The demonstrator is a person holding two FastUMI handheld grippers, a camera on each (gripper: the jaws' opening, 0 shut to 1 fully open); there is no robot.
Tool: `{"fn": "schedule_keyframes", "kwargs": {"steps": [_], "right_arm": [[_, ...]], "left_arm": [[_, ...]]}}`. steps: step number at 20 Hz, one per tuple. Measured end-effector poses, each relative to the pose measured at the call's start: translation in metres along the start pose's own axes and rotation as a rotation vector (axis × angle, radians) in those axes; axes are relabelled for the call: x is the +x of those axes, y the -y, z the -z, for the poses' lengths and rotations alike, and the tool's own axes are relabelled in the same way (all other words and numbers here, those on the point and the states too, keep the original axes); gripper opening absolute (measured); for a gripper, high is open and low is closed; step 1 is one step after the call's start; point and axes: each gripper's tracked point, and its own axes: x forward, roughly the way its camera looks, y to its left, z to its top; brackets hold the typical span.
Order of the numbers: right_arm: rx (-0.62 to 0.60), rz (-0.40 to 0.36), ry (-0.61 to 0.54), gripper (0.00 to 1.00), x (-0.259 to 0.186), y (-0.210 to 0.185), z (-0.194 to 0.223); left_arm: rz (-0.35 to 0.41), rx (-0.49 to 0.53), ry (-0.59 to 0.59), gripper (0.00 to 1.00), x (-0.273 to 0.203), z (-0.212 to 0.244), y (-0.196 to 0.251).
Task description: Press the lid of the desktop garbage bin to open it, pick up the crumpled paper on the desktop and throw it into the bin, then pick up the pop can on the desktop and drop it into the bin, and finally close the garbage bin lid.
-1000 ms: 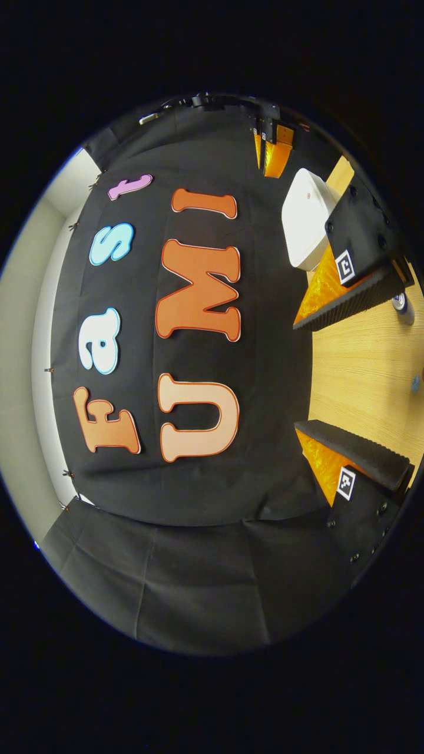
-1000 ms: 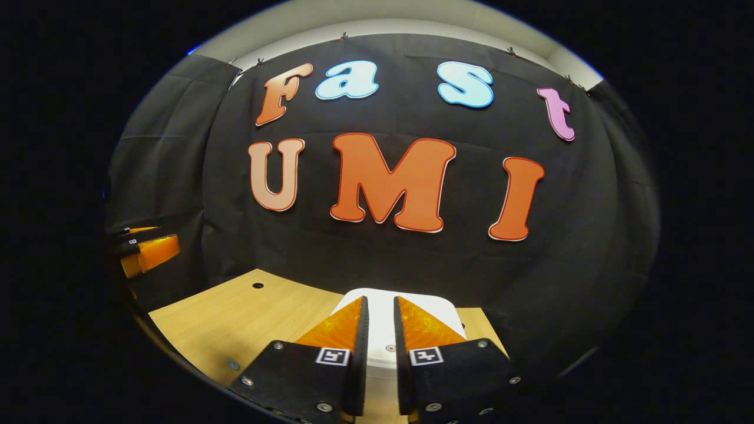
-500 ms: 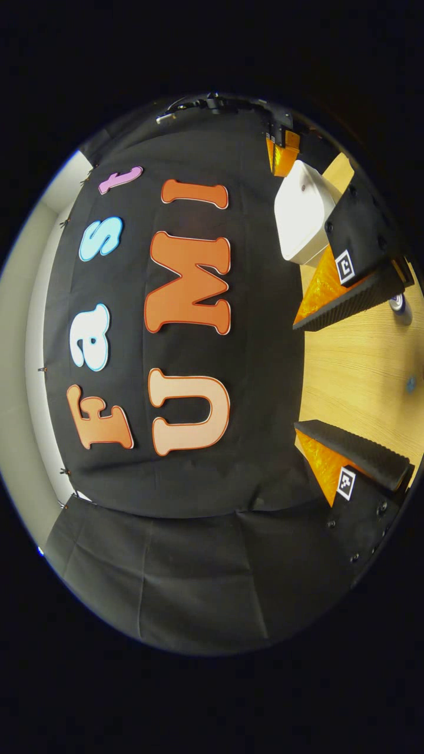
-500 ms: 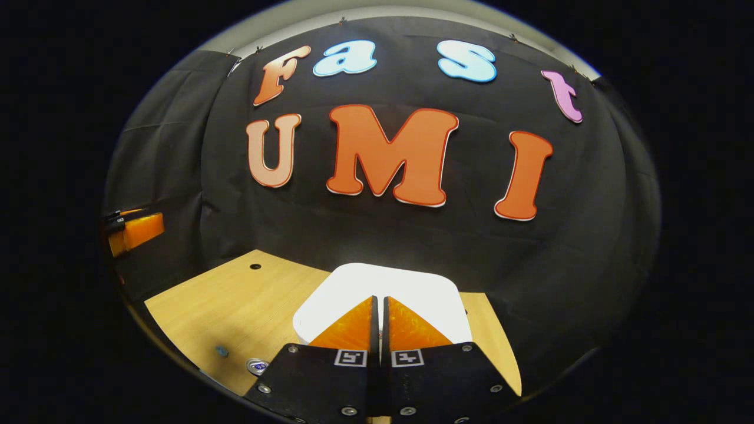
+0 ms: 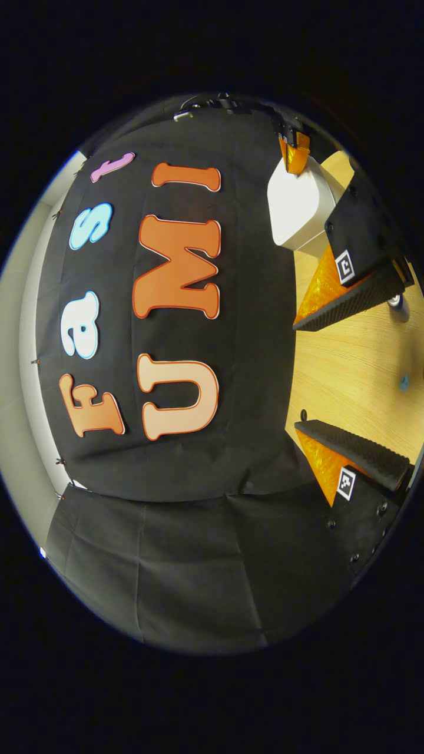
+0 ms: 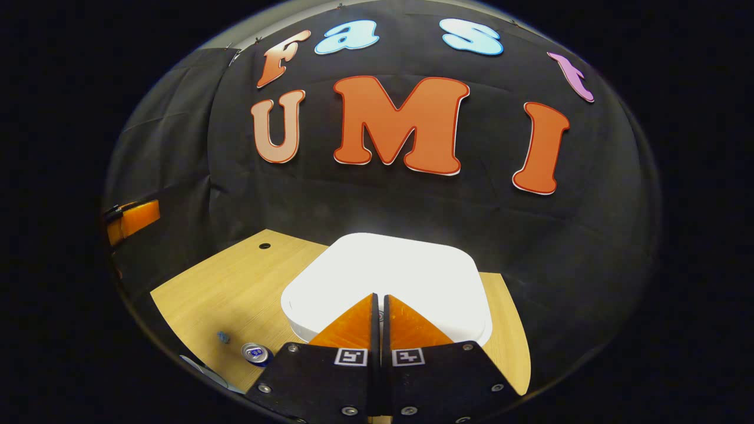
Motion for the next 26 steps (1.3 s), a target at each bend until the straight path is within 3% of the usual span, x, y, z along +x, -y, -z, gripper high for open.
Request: {"fn": "schedule_keyframes", "kwargs": {"steps": [4,11,16,18,19,21,23,24,26], "right_arm": [[0.045,-0.017,-0.020,0.01,-0.001,-0.001,0.005],[-0.105,0.005,0.032,0.01,-0.009,0.000,-0.008],[-0.103,0.038,0.171,0.01,-0.022,-0.026,-0.047],[-0.129,0.028,0.175,0.02,-0.023,-0.047,-0.050],[-0.135,0.021,0.181,0.06,-0.025,-0.056,-0.054],[-0.128,0.012,0.215,0.22,-0.029,-0.074,-0.066],[-0.090,-0.017,0.178,0.39,-0.026,-0.095,-0.059],[-0.065,-0.030,0.154,0.58,-0.025,-0.103,-0.054],[-0.012,-0.053,0.124,0.67,-0.025,-0.119,-0.050]], "left_arm": [[-0.020,-0.016,-0.029,0.98,0.000,0.011,0.004],[0.017,-0.021,-0.029,0.96,0.001,0.019,0.004],[0.063,0.031,-0.041,0.96,0.017,0.030,-0.013],[0.083,0.033,-0.058,0.96,0.027,0.036,-0.022],[0.095,0.028,-0.064,0.96,0.032,0.039,-0.025],[0.123,0.018,-0.075,0.98,0.042,0.042,-0.029],[0.149,0.020,-0.096,0.96,0.050,0.051,-0.036],[0.166,0.021,-0.113,0.96,0.054,0.056,-0.037],[0.203,0.020,-0.153,0.96,0.059,0.075,-0.034]]}}
